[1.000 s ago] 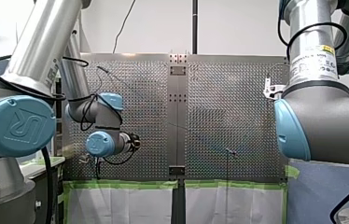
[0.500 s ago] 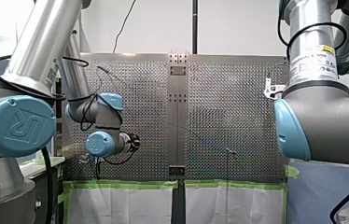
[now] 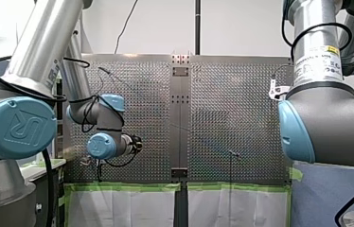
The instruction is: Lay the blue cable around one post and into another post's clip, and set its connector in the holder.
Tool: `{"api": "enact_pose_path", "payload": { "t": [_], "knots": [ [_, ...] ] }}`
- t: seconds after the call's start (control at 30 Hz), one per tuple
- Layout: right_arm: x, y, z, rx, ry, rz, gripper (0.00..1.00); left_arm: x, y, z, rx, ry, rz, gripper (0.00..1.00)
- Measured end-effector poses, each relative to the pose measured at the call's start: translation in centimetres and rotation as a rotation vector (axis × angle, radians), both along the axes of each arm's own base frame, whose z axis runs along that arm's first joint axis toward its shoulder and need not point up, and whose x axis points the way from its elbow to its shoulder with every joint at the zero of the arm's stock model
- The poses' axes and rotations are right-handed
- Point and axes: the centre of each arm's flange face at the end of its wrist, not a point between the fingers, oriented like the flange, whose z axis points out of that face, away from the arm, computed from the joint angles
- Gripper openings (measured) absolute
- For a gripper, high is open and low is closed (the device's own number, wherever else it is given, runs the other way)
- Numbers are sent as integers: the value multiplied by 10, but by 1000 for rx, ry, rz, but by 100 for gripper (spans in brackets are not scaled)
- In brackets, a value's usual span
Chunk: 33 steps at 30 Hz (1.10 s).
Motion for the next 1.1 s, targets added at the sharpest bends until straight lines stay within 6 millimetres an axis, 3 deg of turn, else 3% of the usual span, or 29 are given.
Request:
{"api": "enact_pose_path", "payload": {
  "t": [0.73,1.1],
  "knots": [
    [-17,0,-3,38,-12,-154,98,0,0,0,0,1,0,99],
    [-28,14,-7,101,-8,-256,98,0,0,0,0,1,-1,99]
  ]
}}
